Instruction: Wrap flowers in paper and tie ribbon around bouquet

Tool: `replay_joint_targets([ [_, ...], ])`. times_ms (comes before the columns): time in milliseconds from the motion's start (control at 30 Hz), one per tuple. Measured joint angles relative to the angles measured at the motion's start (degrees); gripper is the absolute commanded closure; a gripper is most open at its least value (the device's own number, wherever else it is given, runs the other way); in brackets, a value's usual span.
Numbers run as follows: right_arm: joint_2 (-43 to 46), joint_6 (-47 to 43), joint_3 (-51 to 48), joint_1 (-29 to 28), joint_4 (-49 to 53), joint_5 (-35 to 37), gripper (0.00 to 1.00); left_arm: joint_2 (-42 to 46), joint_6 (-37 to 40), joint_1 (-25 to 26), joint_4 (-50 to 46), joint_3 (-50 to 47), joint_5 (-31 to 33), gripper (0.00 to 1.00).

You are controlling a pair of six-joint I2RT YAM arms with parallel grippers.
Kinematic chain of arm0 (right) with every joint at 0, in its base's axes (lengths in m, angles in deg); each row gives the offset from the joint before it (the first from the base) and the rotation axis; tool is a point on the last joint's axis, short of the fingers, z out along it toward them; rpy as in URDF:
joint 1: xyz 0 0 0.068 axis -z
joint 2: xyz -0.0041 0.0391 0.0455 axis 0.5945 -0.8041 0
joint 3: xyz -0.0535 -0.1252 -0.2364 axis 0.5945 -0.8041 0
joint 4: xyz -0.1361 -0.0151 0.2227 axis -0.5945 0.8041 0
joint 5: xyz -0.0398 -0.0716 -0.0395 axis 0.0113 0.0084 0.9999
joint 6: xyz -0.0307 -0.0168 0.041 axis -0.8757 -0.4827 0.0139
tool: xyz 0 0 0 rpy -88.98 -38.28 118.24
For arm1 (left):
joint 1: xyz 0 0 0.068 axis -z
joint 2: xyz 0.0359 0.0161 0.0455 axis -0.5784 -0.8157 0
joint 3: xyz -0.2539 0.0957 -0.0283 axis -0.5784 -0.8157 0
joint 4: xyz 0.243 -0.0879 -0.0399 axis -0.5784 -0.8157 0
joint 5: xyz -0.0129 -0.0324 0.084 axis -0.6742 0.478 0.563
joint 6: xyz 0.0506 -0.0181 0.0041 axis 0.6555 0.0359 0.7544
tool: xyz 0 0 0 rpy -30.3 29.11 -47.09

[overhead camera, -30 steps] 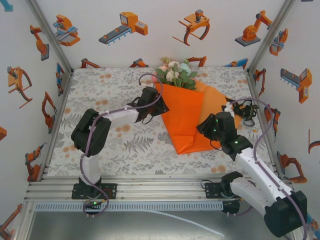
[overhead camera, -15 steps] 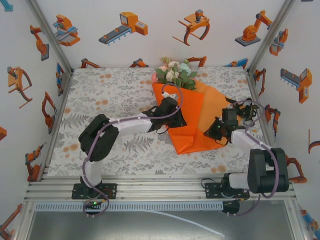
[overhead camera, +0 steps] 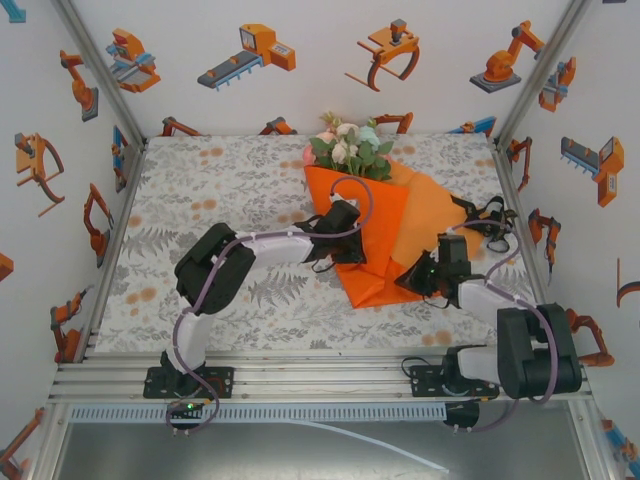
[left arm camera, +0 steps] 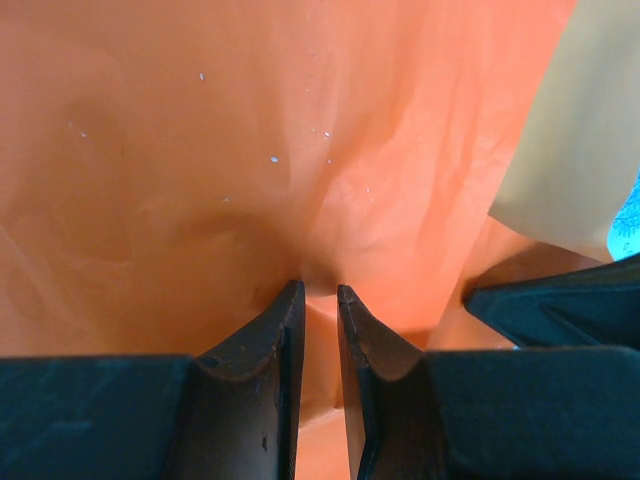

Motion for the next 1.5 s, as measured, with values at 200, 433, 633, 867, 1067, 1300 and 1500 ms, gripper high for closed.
replay_joint_targets([
  [200, 7.37, 2.12, 0.76, -3.91, 7.34, 4.83, 0.75, 0.46, 2.93, -2.21, -0.28, -0.94, -0.79, 0.75],
  [433, 10.10, -2.86, 15.63, 5.75, 16.04, 17.68, 0.54, 0.87, 6.23, -3.80, 0.00, -1.36, -3.78, 0.74],
  [633, -11.23, -10.56, 32.54, 12.39, 17.22, 19.76, 0.57, 0.92, 7.43, -4.13, 0.52, -1.36, -6.16, 0.70],
  [867, -32.04, -14.71, 46.69, 14.16, 18.12, 20.63, 0.65, 1.62, 7.63, -4.42, 0.83, -1.31, -7.56, 0.70],
  [1067, -36.11, -13.18, 48.37, 18.84, 21.16, 20.59, 0.59, 1.62, 7.54, -4.55, 1.33, -1.31, -7.72, 0.70],
  [1300, -18.56, -11.78, 32.52, 19.10, 22.67, 18.88, 0.50, 1.62, 7.15, -4.83, 2.75, -1.27, -8.59, 0.70],
  [1500, -2.38, -7.32, 17.11, 19.10, 24.24, 16.55, 0.40, 1.51, 7.06, -4.96, 3.65, -1.11, -9.46, 0.70],
])
